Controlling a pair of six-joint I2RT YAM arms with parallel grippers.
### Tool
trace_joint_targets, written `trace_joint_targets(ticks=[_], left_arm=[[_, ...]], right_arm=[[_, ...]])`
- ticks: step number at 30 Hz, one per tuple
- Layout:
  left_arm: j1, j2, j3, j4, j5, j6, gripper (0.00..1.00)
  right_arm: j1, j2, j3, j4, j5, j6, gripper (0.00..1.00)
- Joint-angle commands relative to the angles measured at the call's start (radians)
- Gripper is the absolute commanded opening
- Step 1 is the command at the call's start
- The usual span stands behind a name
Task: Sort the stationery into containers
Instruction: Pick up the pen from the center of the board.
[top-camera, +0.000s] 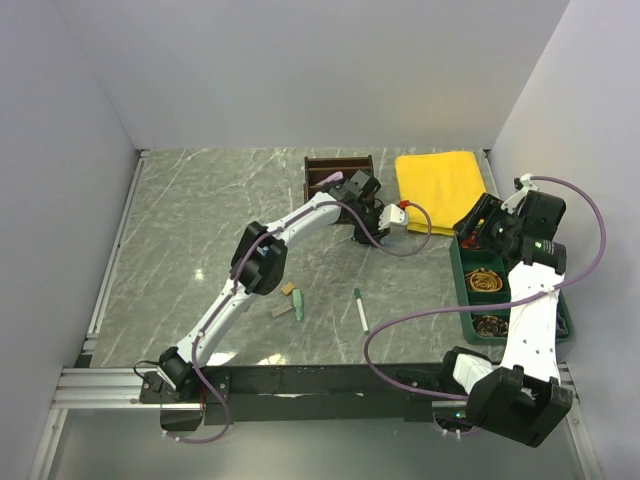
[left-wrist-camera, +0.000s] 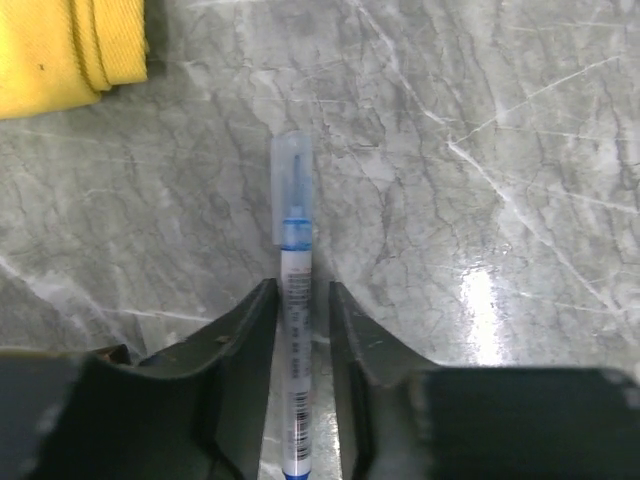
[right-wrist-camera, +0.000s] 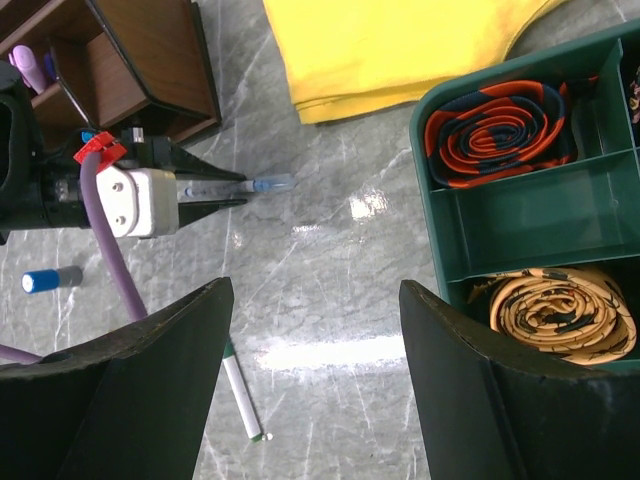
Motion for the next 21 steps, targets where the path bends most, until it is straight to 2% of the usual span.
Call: trace_joint_targets(ticks=[1,4,5,8,12,19,21], left_arm=[[-0.034,0.058,-0.006,-0.106,-0.094,0.003,0.30],[-0.062,0.052,-0.046,-0.079,-0.163,0.000,0.29],[-0.075,0.055,-0.049,-0.071,-0.182,-0.002,0.33],[-0.097,0.073,-0.035,-0.073,-0.222,0.004,0.36],[-0.103,0.088,-0.022,-0.068,-0.242,0.006,0.35],[-0.102,0.099,-0.006,-0.129,-0.239,0.030,0.21],[-0.096,0.081,-0.017,-0.151,-0.193,0.026,0.10]], right_arm=[[0.002,-0.027,-0.003,0.020,0.001,0.008,0.75],[0.002,-0.034,-0.001,0.020,-0.002,0.015,0.75],[0.002,-0.039,0.000,0.015,-0.002,0.014,0.75],[0.002,-0.051,-0.001,0.003,-0.002,0.014,0.75],[0.002,-0.079,-0.009,-0.012,-0.002,0.009,0.75],[0.002,-0.112,-0.023,-0.032,-0.008,0.020,0.75],[0.002,-0.114,-0.020,-0.037,-0.010,0.022,0.75]])
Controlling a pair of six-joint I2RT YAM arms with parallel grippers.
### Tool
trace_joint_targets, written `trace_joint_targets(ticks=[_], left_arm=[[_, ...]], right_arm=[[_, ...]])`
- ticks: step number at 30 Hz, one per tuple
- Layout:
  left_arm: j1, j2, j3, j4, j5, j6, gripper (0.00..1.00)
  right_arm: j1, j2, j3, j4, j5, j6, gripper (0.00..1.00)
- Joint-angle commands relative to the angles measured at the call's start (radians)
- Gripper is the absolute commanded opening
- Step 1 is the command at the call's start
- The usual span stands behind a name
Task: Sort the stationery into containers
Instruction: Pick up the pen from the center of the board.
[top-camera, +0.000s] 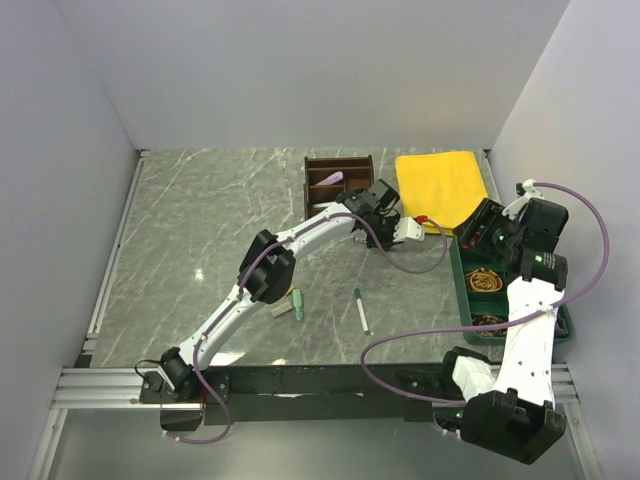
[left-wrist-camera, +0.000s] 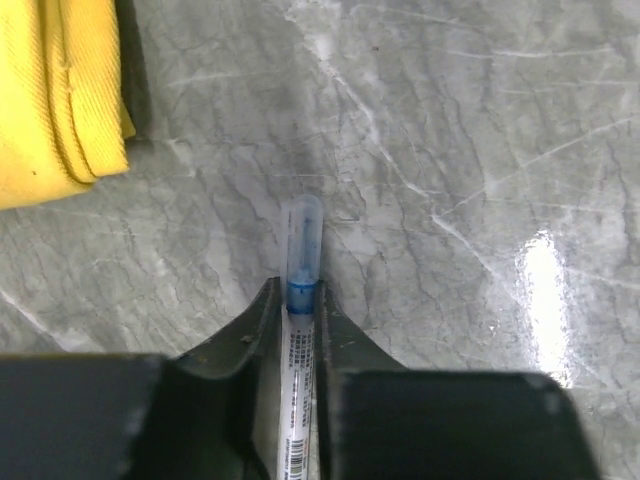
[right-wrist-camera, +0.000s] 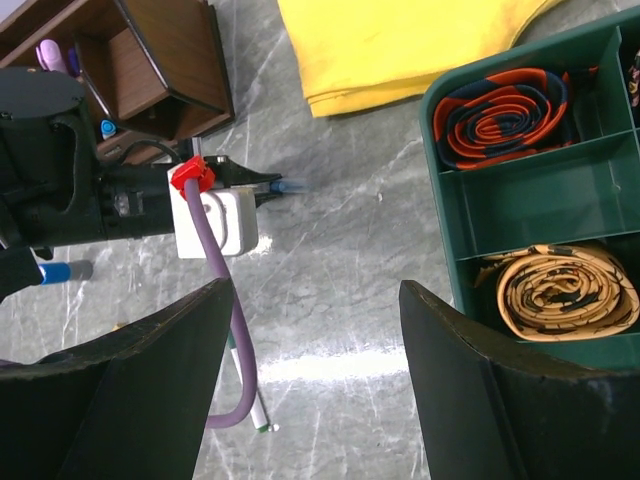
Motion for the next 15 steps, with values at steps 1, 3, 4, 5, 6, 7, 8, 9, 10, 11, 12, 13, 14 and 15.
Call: trace_joint_targets(ticks=[1,3,4,5,6,7,8,9,10,11,12,13,14,15], left_arm=[[0.001,0.060,-0.077,-0.165,0.011,0.007,0.05],[0.000,-0.026,-0.135,-0.115,0.065,-0.016,0.02],[0.000,-0.106,-0.202,-0.089,0.086,-0.019,0.01],[0.000,-0.151,-0.236,-0.034,0.102,-0.028,0.01],[0.001,-0.199,-0.306,0.003,0.129,-0.051,0.01],[0.004,-0.290,-0.342,0.035,0.142,-0.063,0.01],[0.014,-0.335,-0.371,0.058,0.160,-0.071,0.01],[0.020,-0.375,-0.420,0.098,0.210,-0.089,0.01],[0.027,-0.447,-0.440,0.112,0.237,-0.099,0.01],[0.043,-0.483,-0.459,0.127,0.266,-0.106,0.01],[0.052,-0.516,-0.503,0.161,0.292,-0.123,0.01],[0.064,-0.585,-0.531,0.187,0.363,-0.128,0.01],[0.095,-0.621,-0.565,0.222,0.395,-0.138,0.01],[0.112,-0.654,-0.645,0.332,0.419,-0.187,0.01]], right_arm=[[0.002,-0.017,0.002,-0.003,-0.008,0.009,0.75],[0.004,-0.016,0.010,-0.004,-0.007,0.007,0.75],[0.002,-0.017,0.012,-0.003,-0.002,0.006,0.75],[0.002,-0.017,0.013,-0.001,-0.001,0.005,0.75],[0.002,-0.019,0.015,0.001,-0.001,0.007,0.75],[0.002,-0.020,0.013,0.004,-0.001,0.009,0.75],[0.002,-0.026,0.007,0.011,0.001,0.010,0.75],[0.002,-0.031,0.001,0.014,0.002,0.016,0.75],[0.002,-0.035,-0.004,0.016,0.005,0.018,0.75],[0.004,-0.042,-0.017,0.019,0.007,0.019,0.75],[0.002,-0.045,-0.023,0.019,0.007,0.024,0.75],[0.002,-0.045,-0.030,0.019,0.005,0.024,0.75],[0.002,-0.048,-0.037,0.020,0.007,0.024,0.75],[0.004,-0.051,-0.040,0.022,0.008,0.022,0.75]])
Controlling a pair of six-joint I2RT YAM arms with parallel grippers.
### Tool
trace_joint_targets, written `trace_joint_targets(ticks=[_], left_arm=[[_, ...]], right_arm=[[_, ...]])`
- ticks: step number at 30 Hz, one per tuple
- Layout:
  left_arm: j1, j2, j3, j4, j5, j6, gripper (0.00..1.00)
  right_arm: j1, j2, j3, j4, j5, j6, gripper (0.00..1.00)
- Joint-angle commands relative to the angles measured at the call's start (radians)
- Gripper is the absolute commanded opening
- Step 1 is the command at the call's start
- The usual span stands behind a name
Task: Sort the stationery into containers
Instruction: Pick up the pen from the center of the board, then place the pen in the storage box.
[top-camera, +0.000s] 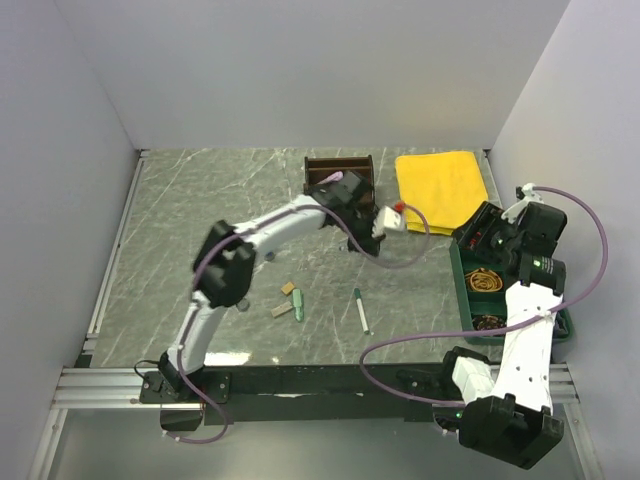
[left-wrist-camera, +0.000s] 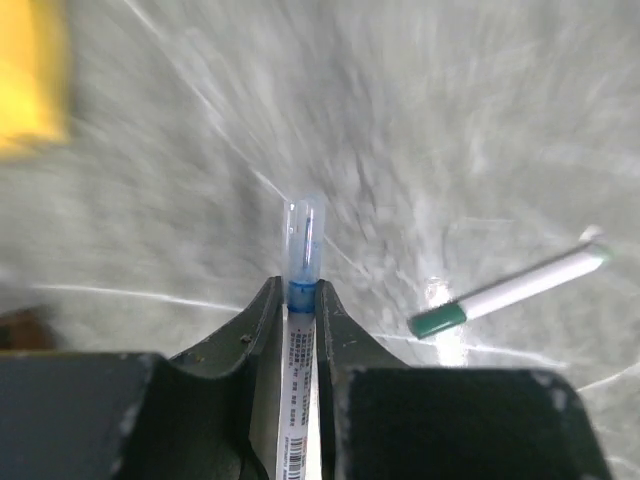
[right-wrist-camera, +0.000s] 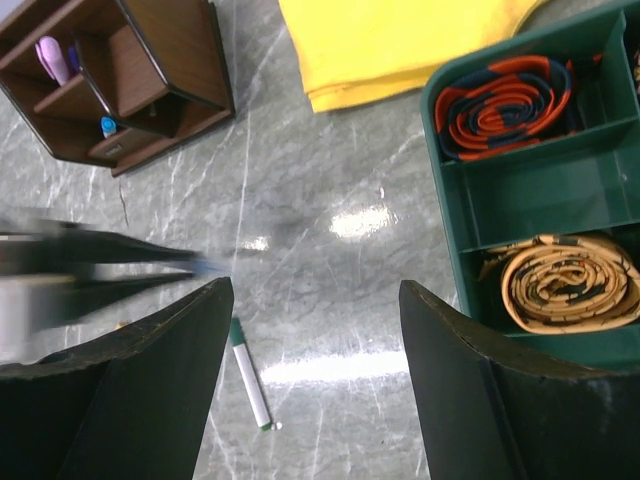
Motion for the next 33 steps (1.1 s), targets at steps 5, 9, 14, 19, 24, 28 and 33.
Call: trace_joint_targets(ticks=[5,9,14,19,24,28,33], left_arm=[[0.222,-0.320,-0.269,0.417,0.502,-0.107,0.02],[0.276,-0.264,-0.231,0.269,0.593,0.177,0.04],[0.350,-0.173,-0.150,0.283,0.651,0.199,0.05],[0.399,-0.096,-0.105,0.375,0.684,0.125,0.05],[0.422,-0.040,-0.086,0.496,0.708,0.030,0.05],[0.437,-0.012,-0.088,0.620,0.725,-0.056,0.05],[0.446,0.041,-0.108,0.873,0.751,-0.278,0.05]], right_arm=[[0.004,-0.035,-0.038,0.029,0.030,0.003,0.75],[0.002,-0.036,-0.056,0.041,0.045,0.008,0.75],[0.004,-0.033,-0.050,0.029,0.056,-0.004,0.75],[0.002,-0.012,-0.023,0.006,0.079,-0.021,0.75],[0.002,0.016,-0.003,-0.008,0.099,-0.044,0.75],[0.002,0.042,0.008,-0.012,0.113,-0.057,0.75],[0.001,0.080,0.034,-0.012,0.134,-0.076,0.75]])
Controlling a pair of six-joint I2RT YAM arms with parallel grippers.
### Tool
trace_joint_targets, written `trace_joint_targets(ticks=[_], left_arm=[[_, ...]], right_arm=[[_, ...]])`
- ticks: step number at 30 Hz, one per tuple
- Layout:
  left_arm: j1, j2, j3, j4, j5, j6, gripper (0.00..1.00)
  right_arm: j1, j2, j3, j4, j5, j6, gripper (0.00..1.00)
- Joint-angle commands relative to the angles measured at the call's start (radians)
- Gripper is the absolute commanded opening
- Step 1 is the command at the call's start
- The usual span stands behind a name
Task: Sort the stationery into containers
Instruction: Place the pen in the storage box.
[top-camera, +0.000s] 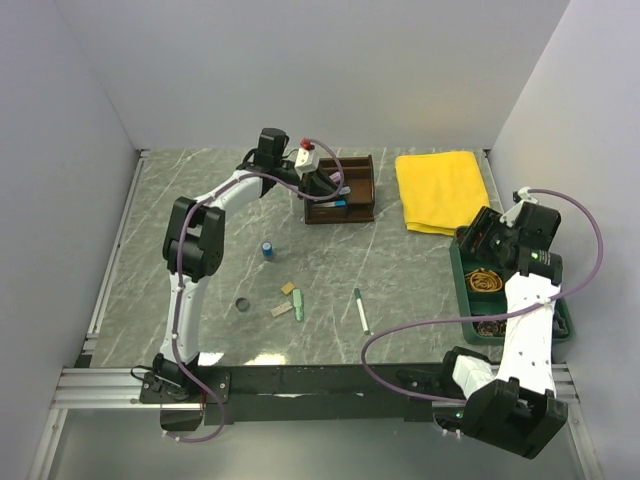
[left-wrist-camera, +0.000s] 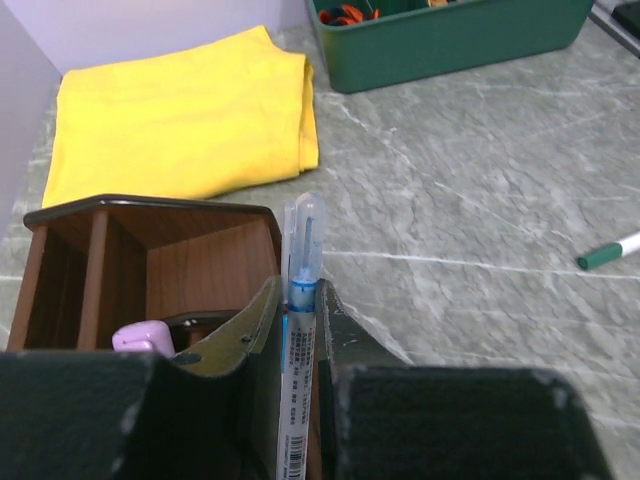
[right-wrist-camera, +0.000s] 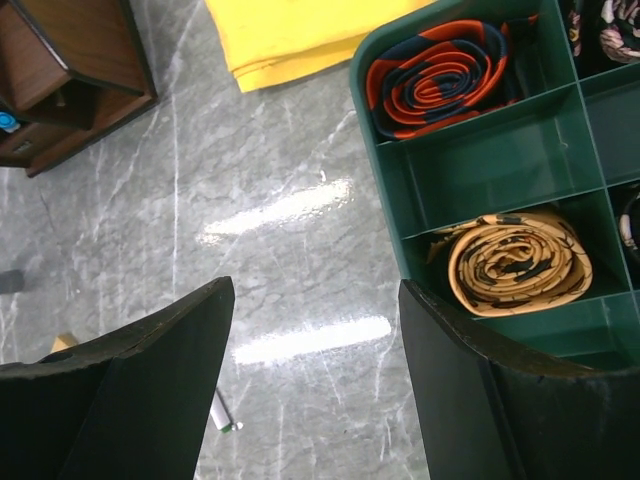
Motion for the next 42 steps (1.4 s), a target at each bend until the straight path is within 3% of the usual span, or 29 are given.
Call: trace_joint_targets(ticks=[1,8,18,21,23,25,26,30,34,42], left_arm=[[0.009,0.048,0.018,0.329,0.090,-0.250,0.05],[0.032,0.129,-0.008,0.756,0.112,-0.594,0.07],[0.049,0.117,-0.051,0.683,0.084,-0.494,0.16],[0.051,0.102,-0.054,0.529,0.058,-0.348,0.26],[0.049,0.100,-0.014,0.262,0.020,-0.114,0.31],[0.048,0.106,0.041,0.104,-0.011,0.085,0.38],[0.048,0.108,0.049,0.012,-0.017,0.115,0.39],[0.048,0.062,0.007,0.032,-0.035,0.162,0.47],[0.045,0.001,-0.055,0.051,-0.035,0.166,0.48],[-0.006,-0.272,-0.267,-0.190,-0.141,0.450,0.55]], right_arm=[[0.001,0.034,0.071,-0.001,0.034,-0.039,0.75],[0.002,0.084,0.106,-0.004,0.053,-0.056,0.75],[0.001,0.139,0.121,0.012,0.047,-0.056,0.75],[0.001,0.147,0.126,0.019,0.042,-0.053,0.75],[0.002,0.149,0.129,0.021,0.040,-0.053,0.75],[0.002,0.150,0.129,0.021,0.040,-0.052,0.75],[0.002,0.150,0.129,0.021,0.040,-0.053,0.75],[0.002,0.144,0.122,0.018,0.036,-0.050,0.75],[0.002,0.141,0.112,0.022,0.021,-0.040,0.75],[0.002,0.114,0.106,0.027,-0.019,-0.015,0.75]])
